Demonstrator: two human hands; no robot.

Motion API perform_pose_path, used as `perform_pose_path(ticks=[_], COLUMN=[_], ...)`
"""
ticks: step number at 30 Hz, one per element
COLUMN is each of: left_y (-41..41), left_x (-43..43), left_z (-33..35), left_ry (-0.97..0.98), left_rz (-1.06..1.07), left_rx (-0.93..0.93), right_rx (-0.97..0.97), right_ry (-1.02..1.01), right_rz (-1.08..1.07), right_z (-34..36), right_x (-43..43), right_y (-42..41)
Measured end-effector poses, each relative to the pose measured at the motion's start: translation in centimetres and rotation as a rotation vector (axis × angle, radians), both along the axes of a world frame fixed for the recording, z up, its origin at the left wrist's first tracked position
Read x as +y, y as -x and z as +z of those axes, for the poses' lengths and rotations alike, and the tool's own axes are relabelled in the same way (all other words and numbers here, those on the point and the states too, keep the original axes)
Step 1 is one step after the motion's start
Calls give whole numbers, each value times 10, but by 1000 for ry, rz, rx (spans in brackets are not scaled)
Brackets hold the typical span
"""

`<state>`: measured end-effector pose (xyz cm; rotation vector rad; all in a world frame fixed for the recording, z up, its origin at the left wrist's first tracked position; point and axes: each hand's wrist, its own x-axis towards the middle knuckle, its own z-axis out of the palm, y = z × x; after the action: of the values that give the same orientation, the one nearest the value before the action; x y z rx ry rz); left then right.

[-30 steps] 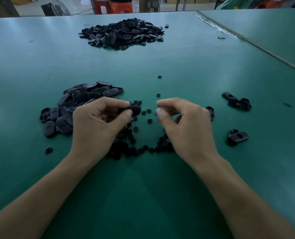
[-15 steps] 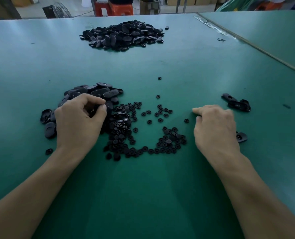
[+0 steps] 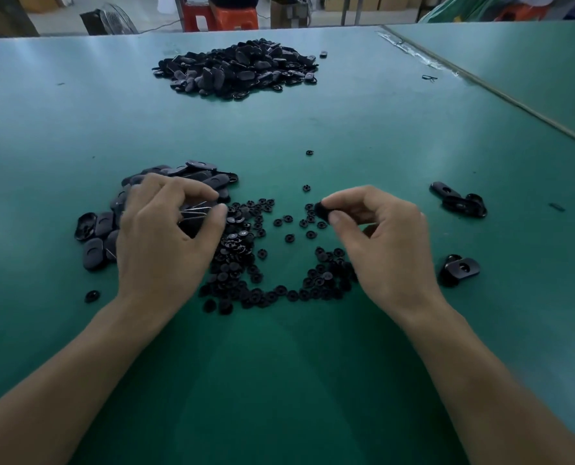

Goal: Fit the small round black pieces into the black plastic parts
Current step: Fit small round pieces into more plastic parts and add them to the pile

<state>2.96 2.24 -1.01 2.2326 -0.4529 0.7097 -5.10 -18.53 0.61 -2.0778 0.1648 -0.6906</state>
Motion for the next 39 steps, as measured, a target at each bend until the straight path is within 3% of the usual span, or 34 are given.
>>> perform_pose_path(ticks=[6, 10, 19, 34, 39], left_y=[27, 27, 20, 23, 23], left_x=[-23, -25, -22, -22, -22], left_z=[1, 0, 2, 4, 3], left_ry=[217, 238, 349, 345, 349], left_rz=[-370, -422, -424, -515, -507], left_rx=[124, 181, 277, 284, 264], right_rx=[31, 3, 73, 63, 53], right_ry=[-239, -312, -190, -320, -55], right_rz=[311, 376, 265, 315, 166], right_z=[-3, -2, -6, -6, -10], right_x=[18, 20, 19, 24, 22], right_y=[0, 0, 0, 1, 2])
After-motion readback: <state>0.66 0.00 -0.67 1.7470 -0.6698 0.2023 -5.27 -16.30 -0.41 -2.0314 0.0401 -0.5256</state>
